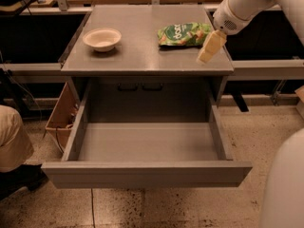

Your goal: Place green rice chip bag into top drawer

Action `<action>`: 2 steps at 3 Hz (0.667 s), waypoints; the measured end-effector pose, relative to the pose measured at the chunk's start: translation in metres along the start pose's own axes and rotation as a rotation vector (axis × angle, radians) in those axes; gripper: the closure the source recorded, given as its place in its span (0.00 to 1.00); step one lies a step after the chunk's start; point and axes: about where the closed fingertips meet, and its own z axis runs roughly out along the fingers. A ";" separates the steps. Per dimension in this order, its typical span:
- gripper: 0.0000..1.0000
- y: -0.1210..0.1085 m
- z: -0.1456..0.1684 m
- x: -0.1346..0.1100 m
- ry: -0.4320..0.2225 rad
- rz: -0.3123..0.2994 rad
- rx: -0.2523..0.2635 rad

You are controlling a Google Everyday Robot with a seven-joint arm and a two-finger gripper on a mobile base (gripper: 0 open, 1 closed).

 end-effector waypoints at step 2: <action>0.00 -0.075 0.060 0.000 -0.095 0.186 0.133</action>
Offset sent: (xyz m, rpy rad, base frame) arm 0.1547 -0.0308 -0.0200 0.2231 -0.1627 -0.3008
